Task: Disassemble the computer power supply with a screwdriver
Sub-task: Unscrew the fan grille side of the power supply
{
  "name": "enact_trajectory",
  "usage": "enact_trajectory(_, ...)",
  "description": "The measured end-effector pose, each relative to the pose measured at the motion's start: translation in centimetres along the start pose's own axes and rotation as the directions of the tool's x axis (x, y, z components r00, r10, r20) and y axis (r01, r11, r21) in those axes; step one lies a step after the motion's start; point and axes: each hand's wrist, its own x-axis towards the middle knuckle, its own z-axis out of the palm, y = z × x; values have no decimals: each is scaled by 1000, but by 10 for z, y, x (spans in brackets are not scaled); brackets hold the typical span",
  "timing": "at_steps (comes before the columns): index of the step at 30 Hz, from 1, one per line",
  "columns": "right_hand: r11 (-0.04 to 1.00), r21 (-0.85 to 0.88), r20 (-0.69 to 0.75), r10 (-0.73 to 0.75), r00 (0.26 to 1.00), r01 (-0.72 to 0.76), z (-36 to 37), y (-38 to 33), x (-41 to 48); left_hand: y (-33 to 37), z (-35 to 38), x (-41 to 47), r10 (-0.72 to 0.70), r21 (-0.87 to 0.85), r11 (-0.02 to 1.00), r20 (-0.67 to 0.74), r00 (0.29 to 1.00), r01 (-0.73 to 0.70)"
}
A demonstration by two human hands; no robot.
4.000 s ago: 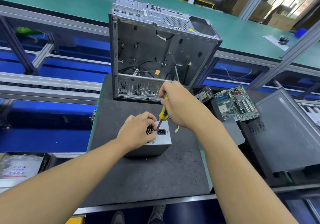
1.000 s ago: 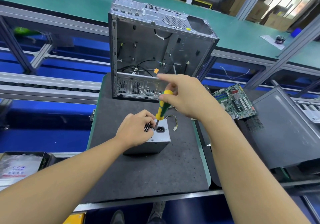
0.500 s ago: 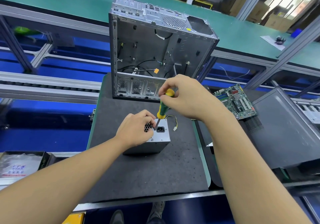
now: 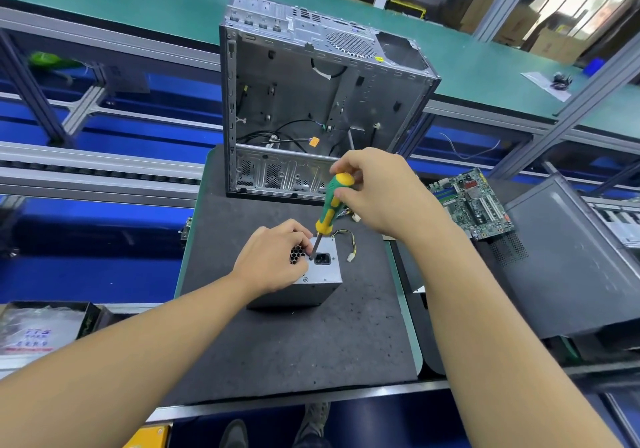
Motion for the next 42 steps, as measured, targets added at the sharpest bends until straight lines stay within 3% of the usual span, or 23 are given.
enact_trajectory(4,999,-37,25,-39,999,40,-4,0,-3,1,-1,0,-4,10,1000,11,1000,4)
enact_trajectory(16,986,147,40,-85,996,78,-1,-10,-6,2,-1,0,19,-28,999,-21,1000,-19)
enact_trajectory(19,997,37,113,-73,991,69,1,-9,-3,2,-1,0,10,-22,1000,-9,1000,-10)
enact_trajectory(22,997,52,105,-54,993,49,5,-6,-2,2,-2,-1,10,-32,999,0,1000,-10)
enact_trajectory(28,997,36,128,-68,989,64,14,0,-3,-1,-9,6,-34,-103,994,92,995,44)
enact_trajectory(31,994,82,63,-72,995,67,12,2,-3,1,-17,12,-36,-114,992,164,986,55)
enact_trajectory(35,992,114,-55,-53,997,59,6,8,-4,15,-28,27,-38,65,998,268,963,22)
enact_trajectory(39,993,107,-39,-40,998,44,7,11,-4,32,-30,37,-16,289,954,313,950,-79)
enact_trajectory(42,992,122,-21,-24,999,26,9,13,-6,32,-29,36,-61,219,976,328,943,-13)
